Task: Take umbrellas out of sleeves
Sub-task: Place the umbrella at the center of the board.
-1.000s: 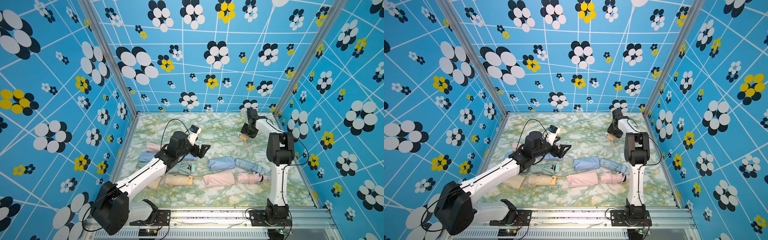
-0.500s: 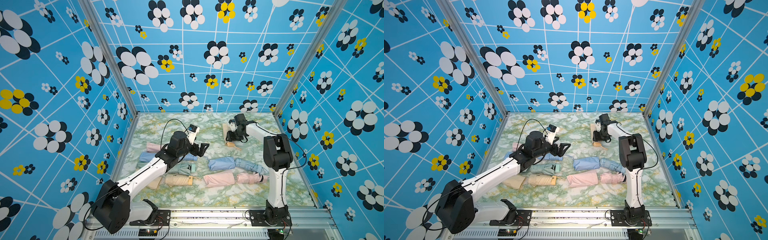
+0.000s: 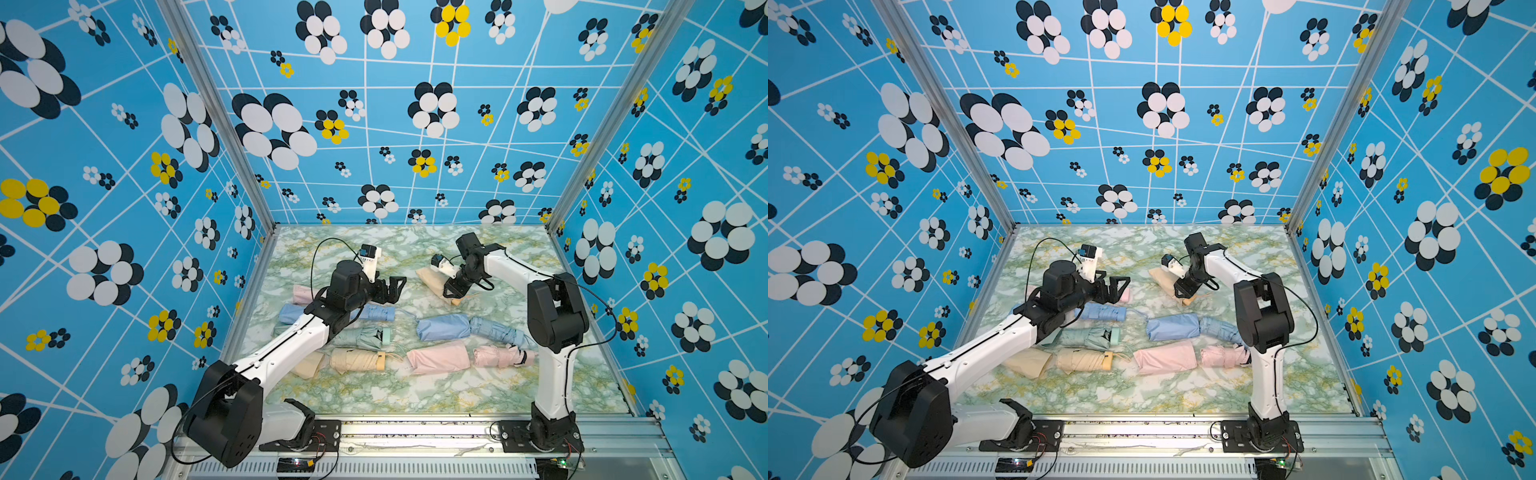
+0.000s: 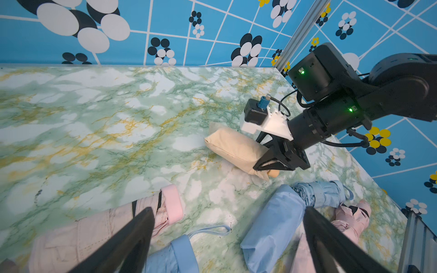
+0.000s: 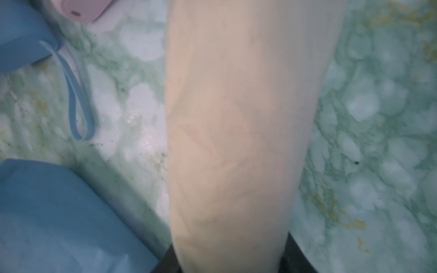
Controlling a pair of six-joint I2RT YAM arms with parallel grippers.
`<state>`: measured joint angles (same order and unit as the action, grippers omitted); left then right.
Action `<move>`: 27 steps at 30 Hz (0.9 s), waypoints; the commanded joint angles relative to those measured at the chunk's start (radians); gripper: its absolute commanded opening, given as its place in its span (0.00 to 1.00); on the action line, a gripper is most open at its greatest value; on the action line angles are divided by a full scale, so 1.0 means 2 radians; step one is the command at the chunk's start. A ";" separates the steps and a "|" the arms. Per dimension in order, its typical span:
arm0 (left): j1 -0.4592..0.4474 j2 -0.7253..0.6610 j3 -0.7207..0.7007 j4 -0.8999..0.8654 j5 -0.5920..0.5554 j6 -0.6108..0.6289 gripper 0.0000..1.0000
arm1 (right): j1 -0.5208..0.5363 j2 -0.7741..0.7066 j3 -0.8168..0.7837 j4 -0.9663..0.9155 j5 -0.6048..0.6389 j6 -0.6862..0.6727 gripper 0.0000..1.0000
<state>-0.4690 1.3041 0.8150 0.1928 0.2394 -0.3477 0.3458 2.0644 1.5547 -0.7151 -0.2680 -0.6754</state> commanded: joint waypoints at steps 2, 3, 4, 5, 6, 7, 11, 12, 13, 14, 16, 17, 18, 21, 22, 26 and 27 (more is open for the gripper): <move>0.012 -0.004 -0.013 0.022 0.011 -0.031 0.99 | 0.015 -0.031 -0.016 -0.014 -0.013 -0.130 0.34; 0.015 -0.004 -0.015 0.022 0.012 -0.031 0.99 | 0.016 -0.033 -0.020 -0.009 -0.010 -0.145 0.34; 0.016 -0.004 -0.016 0.022 0.013 -0.031 0.99 | 0.018 -0.034 -0.023 -0.006 -0.008 -0.157 0.34; 0.018 -0.004 -0.016 0.020 0.014 -0.031 0.99 | 0.019 -0.035 -0.027 -0.003 -0.006 -0.173 0.33; 0.020 -0.004 -0.016 0.017 0.014 -0.032 0.99 | 0.020 -0.037 -0.031 0.001 -0.004 -0.189 0.33; 0.022 -0.003 -0.016 0.016 0.014 -0.032 0.99 | 0.021 -0.038 -0.034 0.002 -0.002 -0.205 0.33; 0.029 0.002 -0.013 0.009 0.027 -0.036 0.99 | 0.023 -0.044 -0.049 0.021 0.011 -0.258 0.32; 0.030 0.004 -0.011 0.005 0.029 -0.037 0.99 | 0.023 -0.045 -0.052 0.026 0.015 -0.268 0.33; 0.030 0.007 -0.010 0.001 0.030 -0.038 0.99 | 0.024 -0.045 -0.054 0.029 0.018 -0.277 0.34; 0.030 0.011 -0.007 -0.002 0.032 -0.041 0.99 | 0.025 -0.044 -0.056 0.033 0.023 -0.284 0.36; 0.030 0.017 -0.006 -0.004 0.038 -0.045 0.99 | 0.027 -0.040 -0.057 0.040 0.031 -0.291 0.39; 0.031 0.021 -0.006 -0.004 0.041 -0.047 0.99 | 0.029 -0.038 -0.057 0.045 0.037 -0.294 0.40; 0.031 0.025 -0.005 -0.004 0.044 -0.048 0.99 | 0.031 -0.035 -0.057 0.049 0.045 -0.296 0.41; 0.031 0.034 0.000 -0.011 0.048 -0.053 0.97 | 0.035 -0.030 -0.058 0.059 0.060 -0.304 0.47; 0.031 0.036 0.002 -0.014 0.048 -0.055 0.96 | 0.036 -0.031 -0.060 0.067 0.061 -0.304 0.50; 0.031 0.052 0.007 -0.012 0.062 -0.065 0.90 | 0.036 -0.047 -0.076 0.110 0.056 -0.288 0.64; 0.031 0.057 0.009 -0.013 0.068 -0.068 0.88 | 0.036 -0.054 -0.079 0.118 0.054 -0.281 0.66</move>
<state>-0.4164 1.3918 0.7979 0.1806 0.3340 -0.4614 0.4141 2.0151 1.4189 -0.5537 -0.1581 -1.2449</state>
